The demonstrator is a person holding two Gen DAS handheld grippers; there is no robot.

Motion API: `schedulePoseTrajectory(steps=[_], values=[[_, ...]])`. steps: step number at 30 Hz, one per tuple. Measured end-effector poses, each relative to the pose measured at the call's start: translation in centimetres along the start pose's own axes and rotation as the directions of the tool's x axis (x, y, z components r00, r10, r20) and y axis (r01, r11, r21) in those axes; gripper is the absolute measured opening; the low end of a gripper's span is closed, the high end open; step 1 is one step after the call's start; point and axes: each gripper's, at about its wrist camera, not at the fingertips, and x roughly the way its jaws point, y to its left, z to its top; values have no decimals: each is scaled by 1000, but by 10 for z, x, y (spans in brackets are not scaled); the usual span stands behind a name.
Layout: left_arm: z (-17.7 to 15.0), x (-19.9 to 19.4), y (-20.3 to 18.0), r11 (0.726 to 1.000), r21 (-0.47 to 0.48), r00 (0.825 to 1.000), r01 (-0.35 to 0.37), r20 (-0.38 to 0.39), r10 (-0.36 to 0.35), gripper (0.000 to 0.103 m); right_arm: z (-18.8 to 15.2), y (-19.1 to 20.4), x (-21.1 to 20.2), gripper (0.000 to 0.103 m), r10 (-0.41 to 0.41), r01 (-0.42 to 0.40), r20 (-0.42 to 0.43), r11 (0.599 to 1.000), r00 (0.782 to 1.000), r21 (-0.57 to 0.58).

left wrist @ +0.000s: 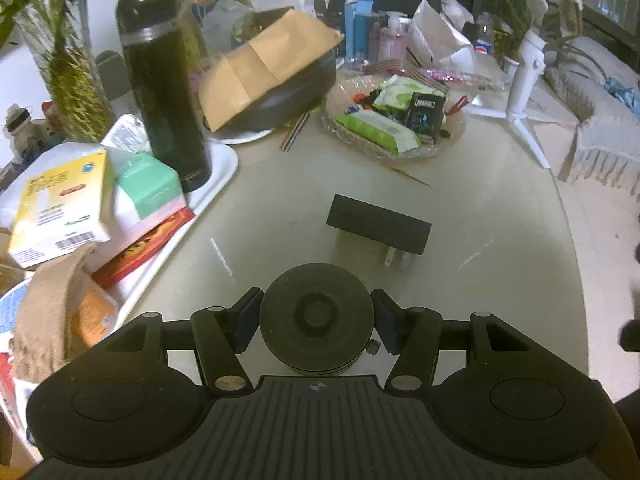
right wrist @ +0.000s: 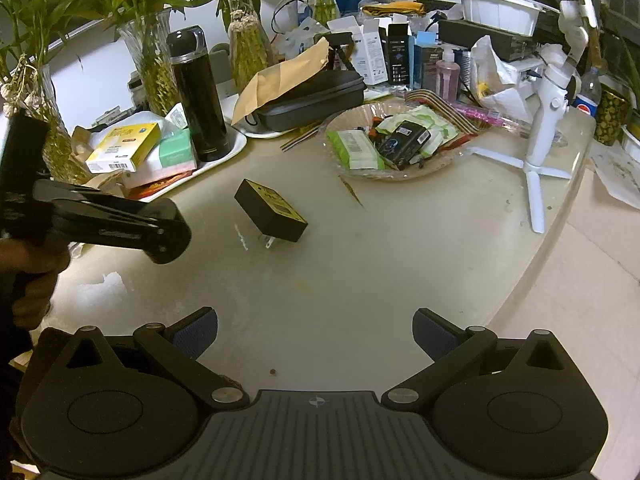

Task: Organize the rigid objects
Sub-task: 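Grasp the black plug adapter with the right gripper while the left gripper holds the canister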

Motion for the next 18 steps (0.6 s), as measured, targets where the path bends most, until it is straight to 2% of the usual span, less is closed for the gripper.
schedulePoseTrajectory(steps=[18], values=[[-32,-62,8,997,-73,995,32,92,-25,57,14,23,7,103,29,-28,9,998,1000,-50]])
